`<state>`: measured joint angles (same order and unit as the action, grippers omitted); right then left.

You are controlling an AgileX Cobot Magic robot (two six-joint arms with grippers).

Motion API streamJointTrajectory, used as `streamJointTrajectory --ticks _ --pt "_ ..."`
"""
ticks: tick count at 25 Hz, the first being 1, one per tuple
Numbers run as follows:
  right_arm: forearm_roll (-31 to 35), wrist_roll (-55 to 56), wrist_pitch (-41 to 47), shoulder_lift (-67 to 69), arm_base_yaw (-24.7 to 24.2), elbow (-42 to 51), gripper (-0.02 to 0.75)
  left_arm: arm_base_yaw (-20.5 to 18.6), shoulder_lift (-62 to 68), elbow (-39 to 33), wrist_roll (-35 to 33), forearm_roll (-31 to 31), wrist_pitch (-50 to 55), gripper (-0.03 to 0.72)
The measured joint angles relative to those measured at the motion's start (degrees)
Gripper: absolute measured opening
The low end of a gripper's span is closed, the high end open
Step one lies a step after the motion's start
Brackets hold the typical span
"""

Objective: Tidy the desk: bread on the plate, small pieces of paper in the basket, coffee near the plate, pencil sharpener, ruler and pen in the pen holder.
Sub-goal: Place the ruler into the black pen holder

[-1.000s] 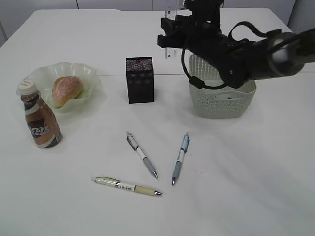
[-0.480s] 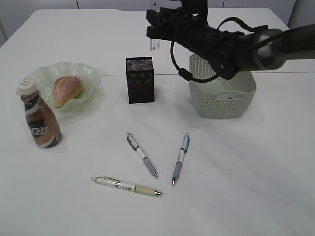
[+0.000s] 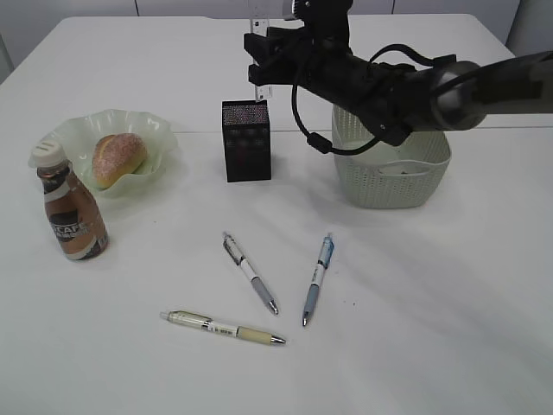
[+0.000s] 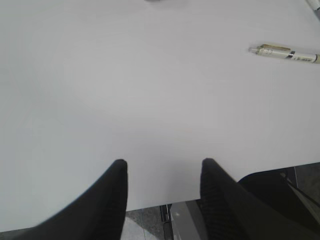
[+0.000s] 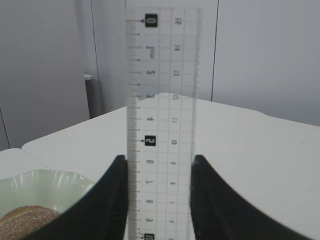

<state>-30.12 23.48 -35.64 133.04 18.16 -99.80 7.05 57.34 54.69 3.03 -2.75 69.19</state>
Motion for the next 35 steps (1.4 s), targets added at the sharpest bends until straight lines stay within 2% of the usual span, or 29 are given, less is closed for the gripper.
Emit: streamJointTrajectory --ticks 16,35 --pt "-1.7 5.8 -1.4 5.8 0.0 -5.1 0.251 0.0 0.0 0.0 0.0 0.0 -1.2 0.353" --pt "-2.9 6.5 -1.6 7.9 0.0 -5.5 0.251 0.0 0.0 0.0 0.0 0.0 -1.3 0.353"
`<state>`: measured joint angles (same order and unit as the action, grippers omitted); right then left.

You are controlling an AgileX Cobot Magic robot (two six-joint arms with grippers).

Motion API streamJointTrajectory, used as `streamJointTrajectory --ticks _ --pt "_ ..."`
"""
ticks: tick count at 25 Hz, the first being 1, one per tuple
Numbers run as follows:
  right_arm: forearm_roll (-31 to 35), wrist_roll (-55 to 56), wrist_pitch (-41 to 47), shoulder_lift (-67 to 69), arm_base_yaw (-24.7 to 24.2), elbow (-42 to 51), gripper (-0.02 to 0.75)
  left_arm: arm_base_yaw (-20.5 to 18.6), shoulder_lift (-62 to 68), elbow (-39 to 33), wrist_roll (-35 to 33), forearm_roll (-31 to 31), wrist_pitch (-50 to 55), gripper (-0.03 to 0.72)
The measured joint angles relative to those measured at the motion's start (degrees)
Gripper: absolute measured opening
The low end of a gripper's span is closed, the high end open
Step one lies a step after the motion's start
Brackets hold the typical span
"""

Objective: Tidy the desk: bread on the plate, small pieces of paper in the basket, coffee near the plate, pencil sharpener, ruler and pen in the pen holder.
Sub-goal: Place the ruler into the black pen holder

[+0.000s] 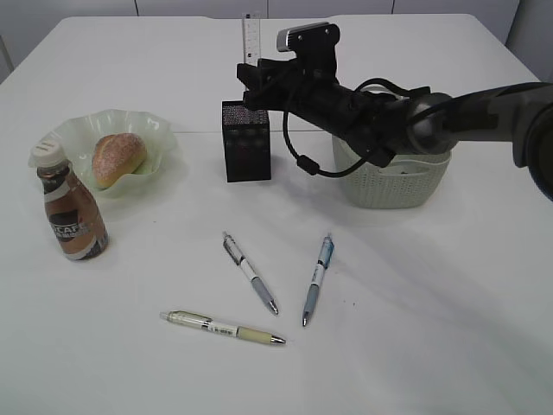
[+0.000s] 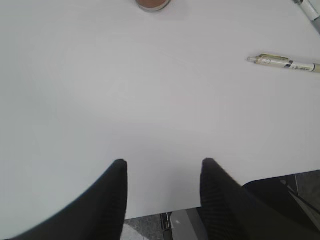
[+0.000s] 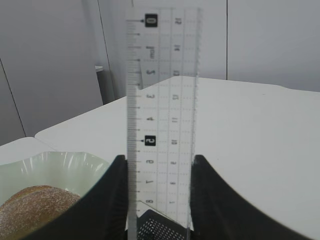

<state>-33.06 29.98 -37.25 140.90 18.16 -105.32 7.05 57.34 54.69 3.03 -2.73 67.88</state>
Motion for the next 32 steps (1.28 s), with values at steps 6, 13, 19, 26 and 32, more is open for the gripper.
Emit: streamJointTrajectory --ticks 6,13,19,26,32 --pt "-0.6 0.2 0.7 0.0 0.0 0.0 0.275 0.0 0.0 0.0 0.0 0.0 0.0 0.353" --pt "-2.9 1.2 2.5 0.0 0.0 0.0 0.302 0.0 0.0 0.0 0.0 0.0 0.0 0.353" --pt "-3.9 2.3 4.8 0.0 0.0 0.0 0.323 0.0 0.0 0.0 0.0 0.0 0.0 0.353" --pt "-4.1 3.8 7.3 0.0 0.0 -2.3 0.347 0.0 0.0 0.0 0.0 0.0 0.0 0.353" --pt "-9.3 13.9 17.1 -2.1 0.0 -3.8 0.351 0.0 0.0 0.0 0.0 0.0 0.0 0.353"
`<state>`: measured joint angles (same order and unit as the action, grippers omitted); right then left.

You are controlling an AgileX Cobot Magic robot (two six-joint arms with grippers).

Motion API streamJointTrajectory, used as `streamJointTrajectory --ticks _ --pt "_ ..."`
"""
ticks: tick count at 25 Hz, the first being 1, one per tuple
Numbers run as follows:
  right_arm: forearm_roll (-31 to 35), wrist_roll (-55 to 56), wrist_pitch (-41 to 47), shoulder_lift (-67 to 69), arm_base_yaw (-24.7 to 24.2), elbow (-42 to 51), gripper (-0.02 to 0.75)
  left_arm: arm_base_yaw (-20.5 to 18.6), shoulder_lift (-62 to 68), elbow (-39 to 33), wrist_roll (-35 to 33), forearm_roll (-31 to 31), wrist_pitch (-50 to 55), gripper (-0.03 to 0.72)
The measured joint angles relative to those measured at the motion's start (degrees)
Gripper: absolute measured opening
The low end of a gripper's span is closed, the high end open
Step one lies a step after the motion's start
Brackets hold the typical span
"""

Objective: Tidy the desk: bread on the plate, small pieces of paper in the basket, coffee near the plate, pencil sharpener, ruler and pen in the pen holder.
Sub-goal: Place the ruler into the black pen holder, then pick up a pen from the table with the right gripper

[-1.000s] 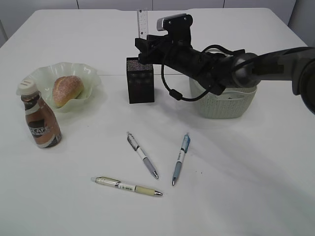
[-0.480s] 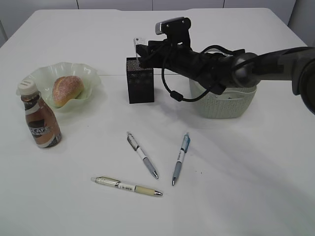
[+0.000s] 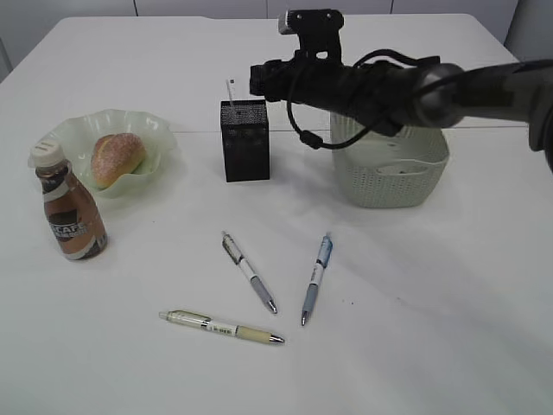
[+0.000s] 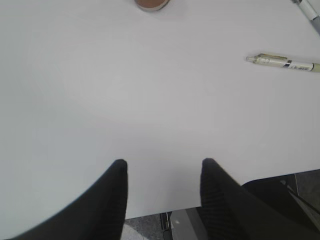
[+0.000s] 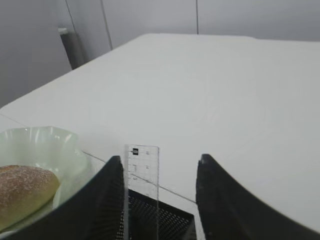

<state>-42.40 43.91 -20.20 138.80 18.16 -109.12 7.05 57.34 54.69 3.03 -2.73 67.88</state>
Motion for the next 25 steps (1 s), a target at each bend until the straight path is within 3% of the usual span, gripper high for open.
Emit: streamJointTrajectory --ticks 3,6,9,11,16,25 --pt "-10.4 14.0 5.8 -3.5 0.0 0.0 0.351 0.0 0.0 0.0 0.0 0.0 0.0 0.353" --pt "-29.4 36.2 5.6 -8.2 0.0 0.0 0.351 0.0 0.0 0.0 0.0 0.0 0.0 0.353" --pt "-51.5 58.9 -0.3 -13.7 0.0 0.0 0.351 0.0 0.0 0.0 0.0 0.0 0.0 0.353" --pt "-59.4 69.5 -6.2 -17.0 0.0 -0.1 0.351 0.0 0.0 0.0 0.0 0.1 0.1 0.353" --pt "-63.1 78.6 -17.1 -21.4 0.0 -0.3 0.351 0.0 0.0 0.0 0.0 0.1 1.6 0.353" --pt "-63.1 78.8 -18.5 -22.2 -0.9 -0.3 0.351 0.0 0.0 0.0 0.0 0.1 3.0 0.353"
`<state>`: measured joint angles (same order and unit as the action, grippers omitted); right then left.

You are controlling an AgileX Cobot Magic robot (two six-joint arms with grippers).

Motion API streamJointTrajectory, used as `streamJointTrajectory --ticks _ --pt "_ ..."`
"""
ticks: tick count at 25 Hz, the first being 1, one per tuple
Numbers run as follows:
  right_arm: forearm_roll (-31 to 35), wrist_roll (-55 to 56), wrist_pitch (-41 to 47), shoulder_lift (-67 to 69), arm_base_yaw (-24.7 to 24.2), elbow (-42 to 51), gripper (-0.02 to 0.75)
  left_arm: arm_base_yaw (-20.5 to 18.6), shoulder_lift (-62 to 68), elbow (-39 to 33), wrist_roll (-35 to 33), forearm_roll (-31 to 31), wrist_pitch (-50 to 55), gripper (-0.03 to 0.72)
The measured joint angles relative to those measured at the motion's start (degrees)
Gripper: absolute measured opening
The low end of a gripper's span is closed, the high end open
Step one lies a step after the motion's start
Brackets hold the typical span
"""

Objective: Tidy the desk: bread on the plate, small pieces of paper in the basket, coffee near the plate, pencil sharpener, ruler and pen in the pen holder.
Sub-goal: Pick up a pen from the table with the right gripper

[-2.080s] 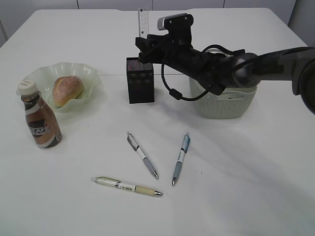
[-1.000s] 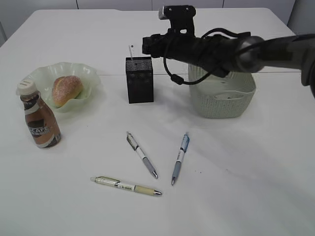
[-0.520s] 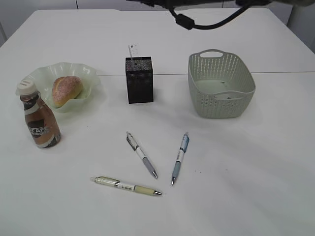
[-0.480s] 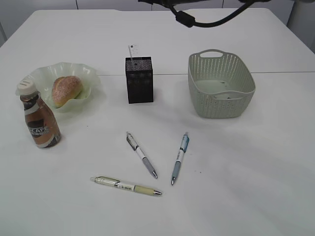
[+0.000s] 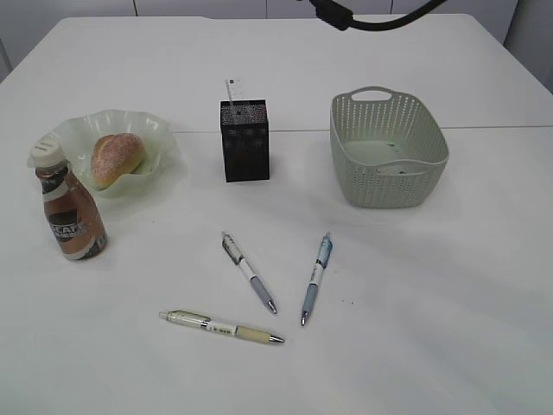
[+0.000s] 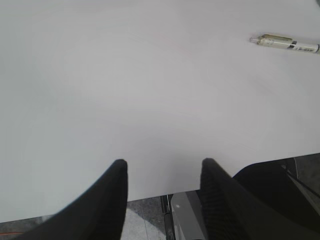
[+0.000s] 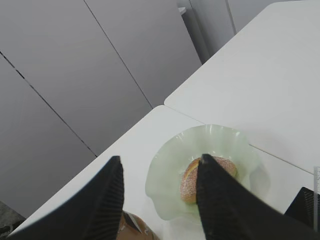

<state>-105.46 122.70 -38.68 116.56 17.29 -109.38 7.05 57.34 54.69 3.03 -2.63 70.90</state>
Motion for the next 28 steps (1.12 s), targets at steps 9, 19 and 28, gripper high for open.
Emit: streamJointTrajectory --ticks 9,19,28 --pt "0.0 0.4 -0.2 0.8 -2.6 0.0 0.351 0.0 0.0 0.0 0.0 -0.2 0.0 0.353" --pt "0.0 -21.5 -0.7 4.3 -4.4 0.0 0.351 0.0 0.0 0.0 0.0 -1.1 0.0 0.353" --pt "0.0 -57.5 -0.8 4.4 -5.1 0.7 0.351 0.0 0.0 0.0 0.0 -1.1 0.0 0.353"
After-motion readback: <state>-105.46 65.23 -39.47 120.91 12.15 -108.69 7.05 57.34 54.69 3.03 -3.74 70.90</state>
